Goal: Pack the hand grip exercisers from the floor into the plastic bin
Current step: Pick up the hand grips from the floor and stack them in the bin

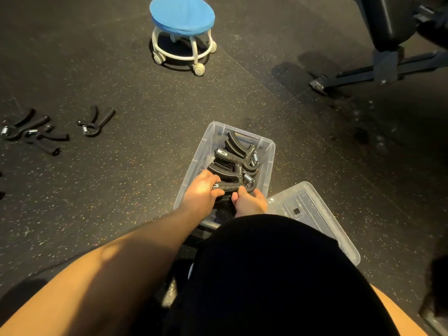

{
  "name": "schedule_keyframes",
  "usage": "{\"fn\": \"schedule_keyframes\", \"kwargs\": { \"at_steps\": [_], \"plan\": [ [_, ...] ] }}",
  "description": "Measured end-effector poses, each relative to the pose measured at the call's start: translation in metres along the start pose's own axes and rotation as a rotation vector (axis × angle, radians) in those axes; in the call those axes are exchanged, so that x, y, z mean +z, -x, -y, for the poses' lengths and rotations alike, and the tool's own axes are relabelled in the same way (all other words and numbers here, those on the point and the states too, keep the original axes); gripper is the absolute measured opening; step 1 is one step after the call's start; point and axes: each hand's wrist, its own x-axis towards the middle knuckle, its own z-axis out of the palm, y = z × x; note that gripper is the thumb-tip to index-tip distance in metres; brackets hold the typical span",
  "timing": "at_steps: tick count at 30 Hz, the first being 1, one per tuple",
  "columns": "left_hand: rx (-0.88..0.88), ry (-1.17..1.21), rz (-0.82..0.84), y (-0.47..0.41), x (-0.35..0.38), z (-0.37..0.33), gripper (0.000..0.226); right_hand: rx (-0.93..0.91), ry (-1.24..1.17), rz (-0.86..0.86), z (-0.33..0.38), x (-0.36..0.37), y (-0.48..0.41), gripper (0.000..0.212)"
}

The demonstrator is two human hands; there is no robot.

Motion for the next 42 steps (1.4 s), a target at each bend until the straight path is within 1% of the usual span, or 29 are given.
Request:
{"fn": "schedule_keyframes", "kwargs": {
  "at_steps": [1, 2, 4, 5, 9, 12, 13, 15, 18, 21, 23, 26, 27, 29, 30, 33, 34, 35, 37, 38, 39, 40, 42],
  "plan": [
    [-0.011, 0.008, 0.013, -0.001, 0.001, 0.0, 0.026, -0.018, -0.042, -0.053, -0.007, 0.003, -0.005, 0.065],
    [-0.017, 0.017, 0.021, -0.002, 0.003, 0.001, 0.026, -0.06, -0.029, -0.05, -0.011, 0.004, -0.008, 0.071],
    [-0.022, 0.021, 0.022, -0.002, 0.006, 0.005, 0.025, -0.144, -0.005, 0.018, -0.017, 0.004, -0.01, 0.075],
    [-0.028, 0.017, 0.019, -0.002, 0.007, 0.007, 0.025, -0.158, -0.006, 0.029, -0.02, 0.005, -0.01, 0.075],
    [-0.08, 0.007, 0.018, -0.005, 0.015, 0.018, 0.024, -0.185, 0.051, 0.001, -0.027, 0.006, -0.018, 0.068],
    [-0.141, 0.099, 0.016, -0.007, 0.021, 0.019, 0.018, -0.241, 0.161, 0.075, -0.032, 0.008, -0.03, 0.058],
    [-0.151, 0.111, 0.014, -0.009, 0.022, 0.02, 0.017, -0.232, 0.197, 0.07, -0.035, 0.009, -0.036, 0.057],
    [-0.176, 0.092, 0.012, -0.013, 0.024, 0.02, 0.019, -0.125, 0.223, -0.021, -0.038, 0.013, -0.041, 0.064],
    [-0.212, 0.062, -0.023, -0.018, 0.027, 0.02, 0.026, -0.061, 0.217, -0.024, -0.041, 0.018, -0.045, 0.067],
    [-0.207, -0.007, -0.014, -0.021, 0.03, 0.02, 0.028, -0.052, 0.194, -0.01, -0.044, 0.018, -0.052, 0.069],
    [-0.213, -0.026, 0.01, -0.024, 0.029, 0.019, 0.027, -0.068, 0.207, 0.01, -0.045, 0.018, -0.055, 0.065],
    [-0.208, -0.086, 0.036, -0.024, 0.028, 0.016, 0.019, -0.106, 0.193, 0.035, -0.046, 0.016, -0.057, 0.061],
    [-0.204, -0.091, 0.034, -0.023, 0.027, 0.015, 0.02, -0.123, 0.215, 0.049, -0.047, 0.016, -0.057, 0.056],
    [-0.188, -0.078, 0.038, -0.021, 0.024, 0.014, 0.028, -0.173, 0.255, 0.083, -0.05, 0.016, -0.059, 0.041],
    [-0.177, -0.065, 0.05, -0.021, 0.021, 0.013, 0.034, -0.192, 0.266, 0.102, -0.047, 0.015, -0.058, 0.038],
    [-0.211, 0.024, 0.07, -0.016, -0.001, 0.004, 0.052, -0.178, 0.414, 0.182, -0.032, 0.01, -0.057, 0.047],
    [-0.219, 0.049, 0.048, -0.015, -0.011, 0.001, 0.054, -0.193, 0.484, 0.216, -0.027, 0.009, -0.054, 0.056],
    [-0.212, 0.069, 0.016, -0.012, -0.022, -0.002, 0.054, -0.213, 0.521, 0.201, -0.022, 0.01, -0.051, 0.07],
    [-0.187, 0.095, -0.057, -0.007, -0.049, -0.003, 0.052, -0.28, 0.509, 0.116, -0.015, 0.017, -0.057, 0.089],
    [-0.189, 0.096, -0.086, -0.004, -0.065, -0.002, 0.051, -0.315, 0.517, 0.125, -0.01, 0.024, -0.055, 0.095],
    [-0.198, 0.091, -0.114, -0.001, -0.082, 0.0, 0.051, -0.327, 0.523, 0.163, 0.0, 0.033, -0.046, 0.097],
    [-0.215, 0.081, -0.142, 0.002, -0.099, 0.006, 0.051, -0.344, 0.515, 0.223, 0.017, 0.04, -0.021, 0.088],
    [-0.281, 0.089, -0.193, 0.01, -0.131, 0.022, 0.056, -0.373, 0.505, 0.375, 0.049, 0.057, 0.026, 0.046]
  ]
}}
